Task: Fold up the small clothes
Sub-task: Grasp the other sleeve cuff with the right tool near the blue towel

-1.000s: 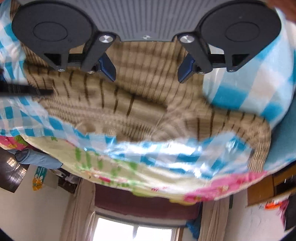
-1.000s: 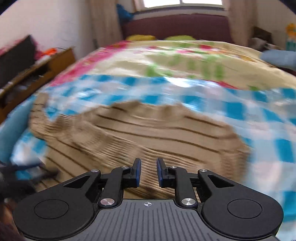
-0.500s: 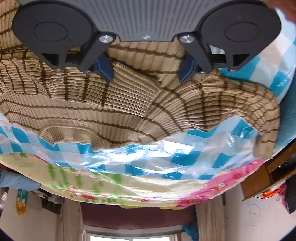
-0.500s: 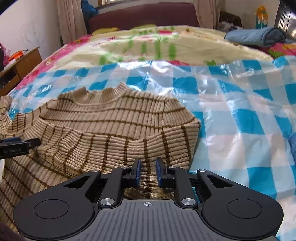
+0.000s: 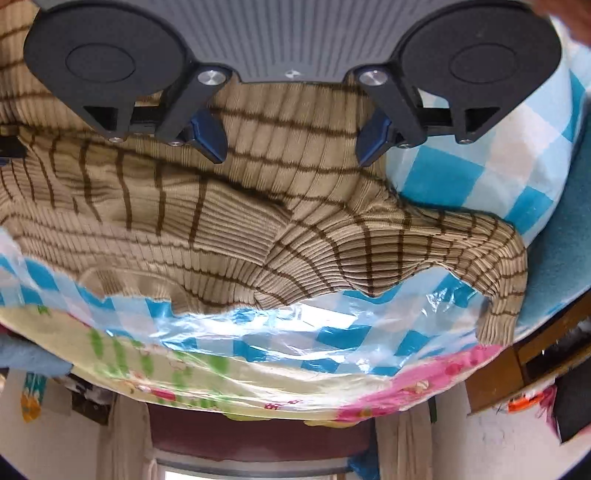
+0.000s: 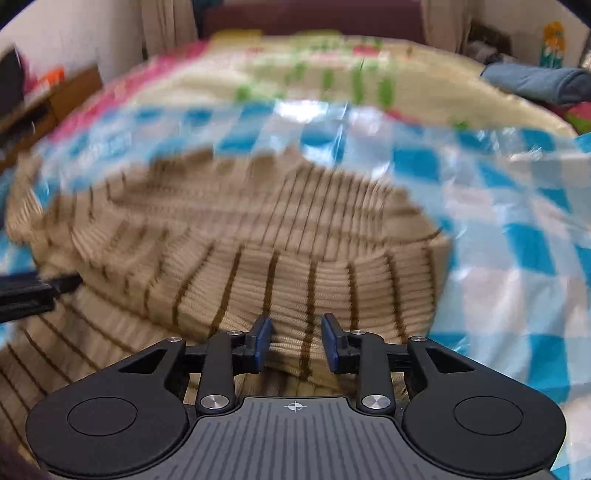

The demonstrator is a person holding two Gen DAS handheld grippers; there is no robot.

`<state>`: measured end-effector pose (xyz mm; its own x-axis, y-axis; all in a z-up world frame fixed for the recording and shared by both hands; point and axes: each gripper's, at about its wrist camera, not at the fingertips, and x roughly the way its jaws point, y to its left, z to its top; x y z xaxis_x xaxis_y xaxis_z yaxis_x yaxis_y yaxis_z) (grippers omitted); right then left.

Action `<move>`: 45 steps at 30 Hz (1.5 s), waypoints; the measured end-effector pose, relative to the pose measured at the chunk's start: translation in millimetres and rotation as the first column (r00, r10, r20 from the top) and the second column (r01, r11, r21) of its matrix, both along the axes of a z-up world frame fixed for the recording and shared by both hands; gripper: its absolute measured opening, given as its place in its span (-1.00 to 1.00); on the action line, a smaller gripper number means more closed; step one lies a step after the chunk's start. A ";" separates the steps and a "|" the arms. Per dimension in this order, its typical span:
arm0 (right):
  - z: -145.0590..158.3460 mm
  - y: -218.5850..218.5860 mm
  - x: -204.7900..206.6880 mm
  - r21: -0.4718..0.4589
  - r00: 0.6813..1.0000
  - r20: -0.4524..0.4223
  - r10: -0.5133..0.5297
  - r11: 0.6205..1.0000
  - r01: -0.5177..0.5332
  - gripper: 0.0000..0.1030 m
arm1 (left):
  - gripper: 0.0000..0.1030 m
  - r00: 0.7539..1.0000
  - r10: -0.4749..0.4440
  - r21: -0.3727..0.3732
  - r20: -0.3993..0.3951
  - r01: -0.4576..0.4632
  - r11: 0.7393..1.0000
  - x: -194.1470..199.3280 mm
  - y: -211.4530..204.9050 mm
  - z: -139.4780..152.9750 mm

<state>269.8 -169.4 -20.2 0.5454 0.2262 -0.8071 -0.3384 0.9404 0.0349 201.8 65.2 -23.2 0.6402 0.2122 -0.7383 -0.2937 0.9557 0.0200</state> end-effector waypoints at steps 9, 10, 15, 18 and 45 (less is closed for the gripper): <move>52.3 67.6 -5.2 0.048 0.980 0.102 0.169 0.984 -0.174 -0.38 | 0.60 0.984 0.151 -0.183 0.100 -0.131 0.974 -39.1 35.8 24.9; 57.9 84.8 -4.6 0.055 0.971 0.105 0.213 0.974 -0.220 -0.38 | 0.60 0.980 0.166 -0.181 0.110 -0.145 0.973 -44.1 42.0 27.3; 71.1 169.8 4.7 0.083 0.922 0.092 0.376 0.920 -0.384 -0.38 | 0.60 0.953 0.250 -0.178 0.168 -0.220 0.959 -63.8 73.9 33.7; 76.4 229.9 15.7 0.087 0.882 0.078 0.464 0.878 -0.470 -0.38 | 0.60 0.945 0.273 -0.187 0.180 -0.240 0.953 -68.4 87.5 29.3; 36.1 451.0 55.9 0.131 0.804 -0.095 0.587 0.808 -0.575 -0.83 | 0.60 0.867 0.454 -0.309 0.207 -0.382 0.871 -88.6 147.4 0.6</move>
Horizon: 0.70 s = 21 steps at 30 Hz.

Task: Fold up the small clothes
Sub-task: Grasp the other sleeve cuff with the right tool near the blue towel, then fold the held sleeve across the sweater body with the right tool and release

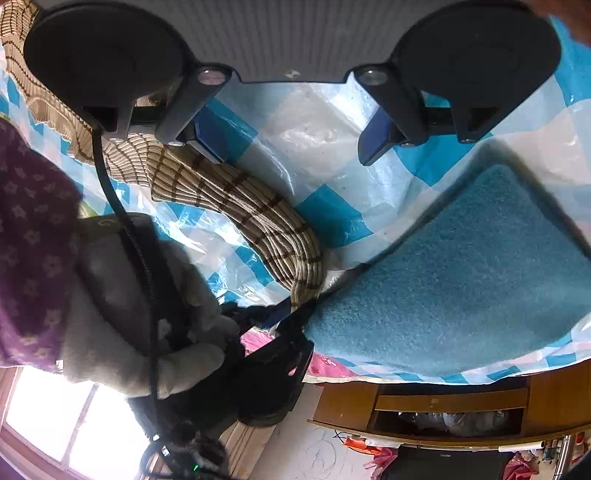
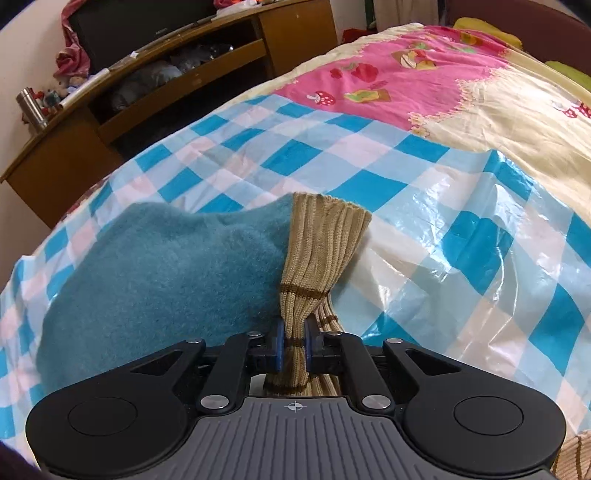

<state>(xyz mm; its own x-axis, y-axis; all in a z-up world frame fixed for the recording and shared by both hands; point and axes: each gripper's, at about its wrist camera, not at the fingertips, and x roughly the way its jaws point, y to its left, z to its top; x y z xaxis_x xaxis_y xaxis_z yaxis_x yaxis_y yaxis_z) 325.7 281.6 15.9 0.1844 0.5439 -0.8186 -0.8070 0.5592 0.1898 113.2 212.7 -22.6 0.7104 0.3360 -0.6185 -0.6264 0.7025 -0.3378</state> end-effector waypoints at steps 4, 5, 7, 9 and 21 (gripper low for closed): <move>29.1 -25.8 -7.2 0.065 0.998 0.055 0.014 0.998 -0.018 -0.85 | 0.60 1.000 -0.004 0.017 -0.003 0.004 1.000 2.3 -2.6 -0.4; 40.2 -39.7 -6.7 0.100 0.998 0.057 -0.004 0.995 -0.002 -0.85 | 0.61 1.000 -0.006 0.021 -0.004 0.006 1.000 2.8 -3.5 -0.3; 62.9 -73.9 -5.8 0.173 0.997 0.052 -0.052 0.984 0.043 -0.85 | 0.61 1.000 -0.013 0.028 -0.002 0.013 1.000 3.7 -5.9 -0.2; 85.8 -120.5 -7.1 0.253 0.992 0.039 -0.117 0.962 0.104 -0.85 | 0.61 1.000 -0.024 0.043 0.004 0.024 0.999 4.4 -10.2 1.2; 88.1 -420.5 -45.0 0.446 0.827 -0.075 -0.557 0.723 0.528 -0.85 | 0.73 0.970 -0.242 0.263 -0.021 0.239 0.935 21.5 -83.2 19.4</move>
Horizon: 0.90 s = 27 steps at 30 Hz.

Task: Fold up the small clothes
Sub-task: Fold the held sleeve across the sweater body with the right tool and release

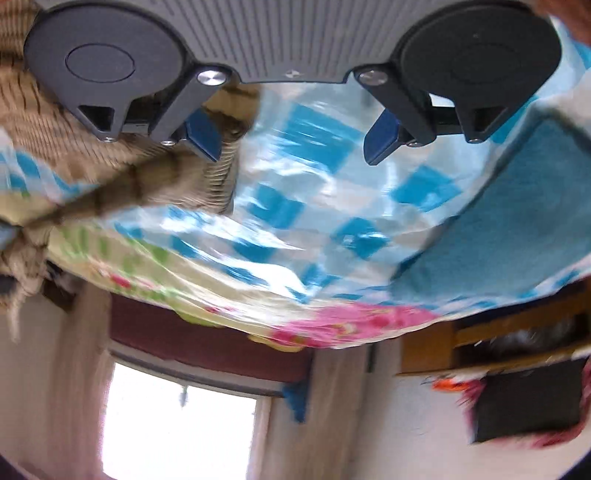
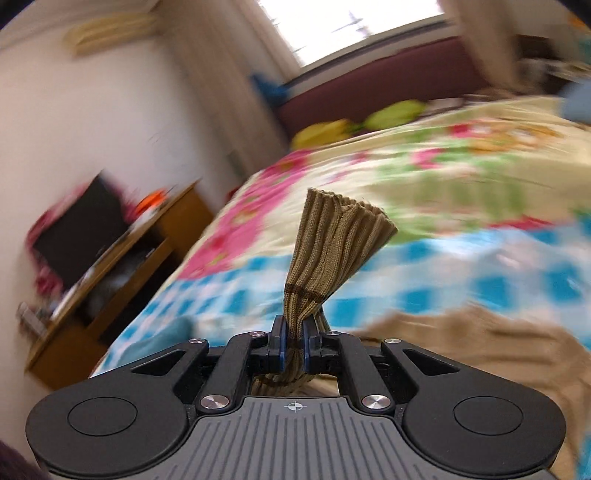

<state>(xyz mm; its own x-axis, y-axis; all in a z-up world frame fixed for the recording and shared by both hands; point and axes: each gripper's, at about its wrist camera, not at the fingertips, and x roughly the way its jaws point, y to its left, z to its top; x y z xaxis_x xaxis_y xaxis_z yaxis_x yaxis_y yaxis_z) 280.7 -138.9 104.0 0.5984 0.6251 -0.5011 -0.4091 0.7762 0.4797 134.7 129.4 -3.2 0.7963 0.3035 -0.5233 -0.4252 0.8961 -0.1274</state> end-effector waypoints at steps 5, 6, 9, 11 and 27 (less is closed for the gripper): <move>-79.5 -67.3 -2.8 -0.071 0.979 -0.133 -0.154 0.987 0.145 -0.81 | 0.73 0.992 -0.091 0.144 -0.093 0.104 0.984 14.1 -41.0 -6.6; -95.3 -73.1 -4.4 -0.079 0.970 -0.173 -0.172 0.984 0.161 -0.77 | 0.73 0.989 -0.103 0.167 -0.107 0.120 0.979 15.5 -46.9 -6.2; -122.9 -85.7 -8.9 -0.049 0.951 -0.257 -0.173 0.985 0.166 -0.67 | 0.74 0.983 -0.127 0.196 -0.131 0.152 0.969 20.2 -58.5 -1.3; -127.0 -92.6 -10.5 0.011 0.946 -0.275 -0.171 0.983 0.181 -0.59 | 0.74 0.979 -0.145 0.222 -0.146 0.175 0.959 25.6 -65.0 1.3; -120.9 -112.2 4.0 0.115 0.921 -0.305 -0.241 0.951 0.287 -0.74 | 0.74 0.962 -0.191 0.243 -0.194 0.235 0.941 69.8 -65.2 2.5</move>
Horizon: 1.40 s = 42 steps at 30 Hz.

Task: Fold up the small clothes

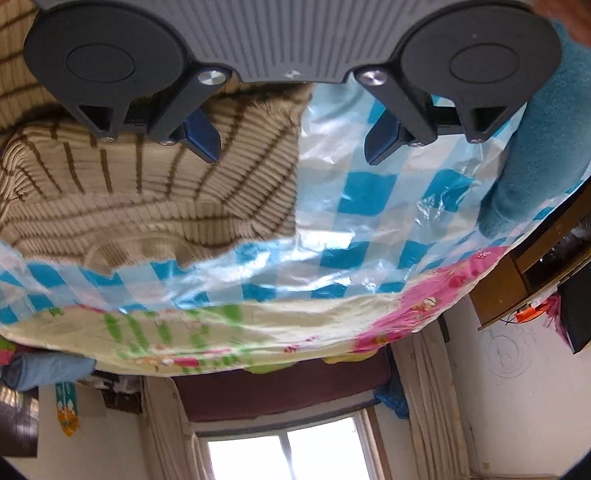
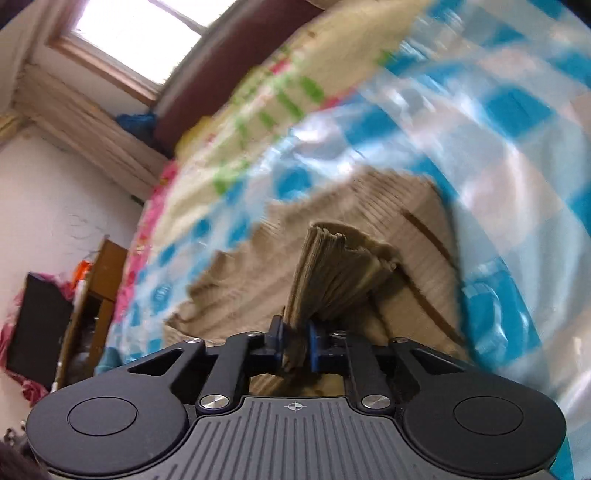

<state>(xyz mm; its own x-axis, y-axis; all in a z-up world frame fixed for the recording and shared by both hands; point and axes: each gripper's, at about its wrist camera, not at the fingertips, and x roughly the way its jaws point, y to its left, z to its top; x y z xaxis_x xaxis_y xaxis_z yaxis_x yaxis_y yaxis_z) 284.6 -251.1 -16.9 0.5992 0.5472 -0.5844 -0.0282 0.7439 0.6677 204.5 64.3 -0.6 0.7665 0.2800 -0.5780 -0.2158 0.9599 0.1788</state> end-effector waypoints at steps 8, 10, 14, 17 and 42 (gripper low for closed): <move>-5.9 -0.8 -15.4 -0.122 0.999 0.052 0.000 0.993 0.006 -0.64 | 0.74 0.999 0.026 0.007 -0.046 -0.026 1.000 5.9 10.2 -17.7; -17.8 -5.4 -21.9 -0.110 1.000 0.006 -0.009 0.994 0.010 -0.59 | 0.74 0.998 0.016 0.014 -0.069 -0.015 1.000 -1.9 13.3 -24.9; -12.5 -21.9 -35.6 -0.107 0.997 0.028 -0.069 0.992 0.072 -0.45 | 0.74 0.998 0.014 0.007 -0.059 -0.014 1.000 -14.0 18.3 -16.8; 3.1 -23.8 -44.4 -0.161 0.992 0.087 -0.093 0.981 0.106 -0.45 | 0.74 1.000 -0.001 0.004 -0.017 0.001 1.000 -17.1 16.0 -1.1; -4.6 8.1 -9.3 -0.375 0.994 0.084 0.064 0.927 -0.028 -0.50 | 0.88 0.993 -0.033 0.003 -0.112 0.033 0.999 6.7 18.4 -25.3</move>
